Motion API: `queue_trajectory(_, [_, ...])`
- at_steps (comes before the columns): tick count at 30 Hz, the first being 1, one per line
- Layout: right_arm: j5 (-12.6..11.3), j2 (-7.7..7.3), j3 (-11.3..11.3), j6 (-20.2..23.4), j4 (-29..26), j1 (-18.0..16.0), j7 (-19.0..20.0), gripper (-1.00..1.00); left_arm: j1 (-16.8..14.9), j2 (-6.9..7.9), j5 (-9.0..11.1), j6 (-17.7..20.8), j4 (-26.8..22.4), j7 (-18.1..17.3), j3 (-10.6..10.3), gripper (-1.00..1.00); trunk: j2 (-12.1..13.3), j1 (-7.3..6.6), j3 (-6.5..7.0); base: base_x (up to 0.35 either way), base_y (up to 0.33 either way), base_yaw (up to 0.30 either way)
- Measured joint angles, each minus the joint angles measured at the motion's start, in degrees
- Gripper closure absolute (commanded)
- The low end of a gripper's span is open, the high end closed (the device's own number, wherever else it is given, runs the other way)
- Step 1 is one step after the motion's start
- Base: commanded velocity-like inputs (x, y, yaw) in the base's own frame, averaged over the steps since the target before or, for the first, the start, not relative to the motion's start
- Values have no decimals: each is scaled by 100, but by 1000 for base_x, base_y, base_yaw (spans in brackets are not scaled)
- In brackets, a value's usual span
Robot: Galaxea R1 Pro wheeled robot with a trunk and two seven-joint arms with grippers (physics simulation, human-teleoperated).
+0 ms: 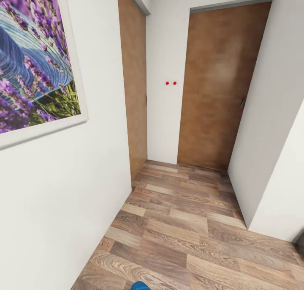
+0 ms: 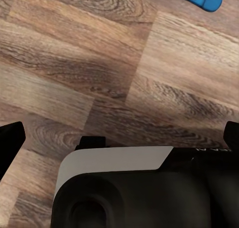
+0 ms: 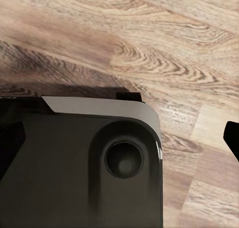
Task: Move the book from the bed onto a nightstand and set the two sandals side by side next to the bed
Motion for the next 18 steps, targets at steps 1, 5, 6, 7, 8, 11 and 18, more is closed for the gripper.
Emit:
queue_trajectory(1, [0,0,0,0,0,0,0,-100,0,0,-1,2,0,0,0,-100,0,0,-9,0,0,0])
queue_trajectory(5, [0,0,0,0,0,0,0,-100,0,0,1,0,0,0,1,-100,0,0,-45,0,0,0])
queue_trajectory(6, [0,0,0,0,0,0,0,-100,0,0,0,0,0,0,1,-100,0,0,-54,0,0,0])
queue_trajectory(7, [0,0,0,0,0,0,0,-100,0,0,-1,0,0,0,1,-100,0,0,-63,0,0,0])
queue_trajectory(8, [0,0,0,0,0,0,0,-100,0,0,-1,0,0,0,1,-100,0,0,-72,0,0,0])
queue_trajectory(11, [0,0,0,0,0,0,0,-100,0,0,0,0,0,0,1,-100,0,0,-100,0,0,0])
queue_trajectory(18, [0,0,0,0,0,0,0,-100,0,0,0,0,0,0,0,-100,0,0,-164,0,0,0])
